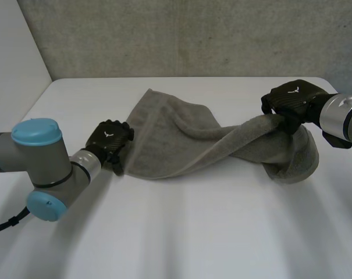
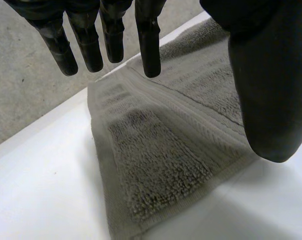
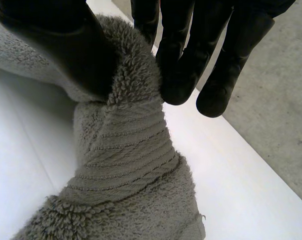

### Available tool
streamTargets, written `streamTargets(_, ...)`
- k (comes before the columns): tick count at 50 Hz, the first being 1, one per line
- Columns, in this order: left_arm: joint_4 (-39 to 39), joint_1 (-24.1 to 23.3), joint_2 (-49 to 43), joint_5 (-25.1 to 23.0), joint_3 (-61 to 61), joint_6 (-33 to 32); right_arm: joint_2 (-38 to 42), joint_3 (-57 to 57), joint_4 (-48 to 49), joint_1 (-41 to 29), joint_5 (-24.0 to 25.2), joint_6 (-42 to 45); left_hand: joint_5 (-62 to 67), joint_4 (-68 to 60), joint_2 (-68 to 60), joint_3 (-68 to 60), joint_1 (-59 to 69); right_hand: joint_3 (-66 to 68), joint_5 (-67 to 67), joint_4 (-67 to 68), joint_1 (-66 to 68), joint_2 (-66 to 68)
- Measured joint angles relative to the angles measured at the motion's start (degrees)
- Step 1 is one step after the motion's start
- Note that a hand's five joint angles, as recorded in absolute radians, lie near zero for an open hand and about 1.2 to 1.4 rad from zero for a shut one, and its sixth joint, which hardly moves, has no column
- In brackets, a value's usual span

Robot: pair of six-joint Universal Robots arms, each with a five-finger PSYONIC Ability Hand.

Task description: Fold the towel.

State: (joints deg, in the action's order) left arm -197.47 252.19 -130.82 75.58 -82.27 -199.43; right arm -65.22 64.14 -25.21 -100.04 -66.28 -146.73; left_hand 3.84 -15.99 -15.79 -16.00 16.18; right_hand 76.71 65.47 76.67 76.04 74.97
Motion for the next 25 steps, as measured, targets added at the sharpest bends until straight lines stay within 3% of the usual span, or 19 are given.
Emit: streamTargets(25, 3.28, 0.62, -4.56, 0.10, 4.81, -5.22, 2.07, 2.43, 2.95, 0.91, 0.22, -1.62, 2.66, -0.13, -0.13, -0.12, 0.13, -0.03, 0.00, 0.00, 0.00, 0.00)
